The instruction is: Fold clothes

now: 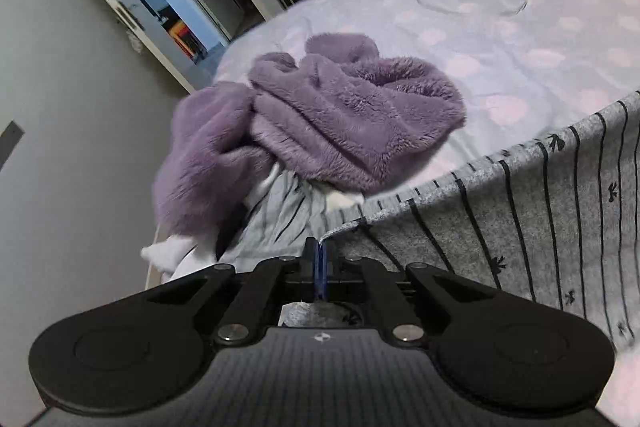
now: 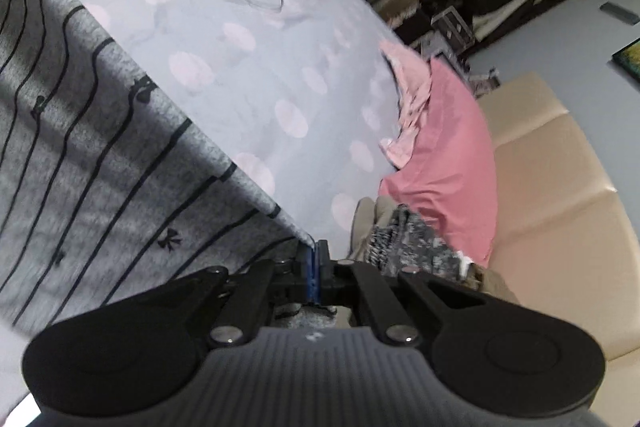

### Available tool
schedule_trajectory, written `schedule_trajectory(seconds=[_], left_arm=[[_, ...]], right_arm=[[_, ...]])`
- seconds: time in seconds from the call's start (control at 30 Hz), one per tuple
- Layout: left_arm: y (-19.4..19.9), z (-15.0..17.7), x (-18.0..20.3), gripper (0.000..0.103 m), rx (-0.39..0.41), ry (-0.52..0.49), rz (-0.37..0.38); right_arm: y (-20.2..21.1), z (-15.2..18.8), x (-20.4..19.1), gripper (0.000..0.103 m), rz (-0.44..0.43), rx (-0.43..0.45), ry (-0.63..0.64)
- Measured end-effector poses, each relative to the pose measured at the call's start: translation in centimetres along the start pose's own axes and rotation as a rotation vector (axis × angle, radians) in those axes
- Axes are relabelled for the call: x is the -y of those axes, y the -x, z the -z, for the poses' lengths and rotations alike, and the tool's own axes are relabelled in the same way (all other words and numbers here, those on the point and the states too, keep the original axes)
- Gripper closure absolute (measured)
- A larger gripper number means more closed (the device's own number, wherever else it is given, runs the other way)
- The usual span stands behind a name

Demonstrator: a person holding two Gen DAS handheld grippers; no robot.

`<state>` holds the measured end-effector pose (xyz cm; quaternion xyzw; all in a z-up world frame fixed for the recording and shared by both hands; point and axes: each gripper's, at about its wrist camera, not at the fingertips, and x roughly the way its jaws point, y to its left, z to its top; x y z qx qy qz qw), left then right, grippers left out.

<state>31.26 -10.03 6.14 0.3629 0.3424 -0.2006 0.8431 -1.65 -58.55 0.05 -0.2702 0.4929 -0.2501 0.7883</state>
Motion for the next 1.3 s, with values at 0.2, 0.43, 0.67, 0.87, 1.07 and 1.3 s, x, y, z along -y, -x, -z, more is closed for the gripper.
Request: schedule_trajectory(seconds=[0.2,0.43,0.67,0.87,1.07,1.3], left_arm=[[-10.1,-2.8,3.0,0.103,-0.082,-0.020,0.012],[-15.7,-2.7,2.9,0.093,-0.119,0.069,0.034],[-12.9,-1.4,-2.2,0.085,-0.056,0.255,0.053],[-10.6,1.1,-3.5,0.058,-0.087,0.319,0.119],[-12.7,3.0,-2.1,0.081,-0.174,0.393,0.141],[-12.8,2.1,-3.5,0.103,-0.057,0.515,0.058]], right_arm=[[-6.9,-2.2,-2.4,0.102,-0.014,-0.084,0.026],[-11.5,-2.4,-4.4,0.102,-0.047,-0.149,0.007],[-12.0,-2.2,-4.1,0.094,-0.073,-0.171,-0.146],[-10.3,-1.2,-2.6,0.079,-0.070,-0.160,-0.279],[-8.7,0.1,-2.8,0.079,-0.066,-0.148,-0.314],[-7.8,0.9,-2.5,0.079,-0.065,-0.135,-0.305]])
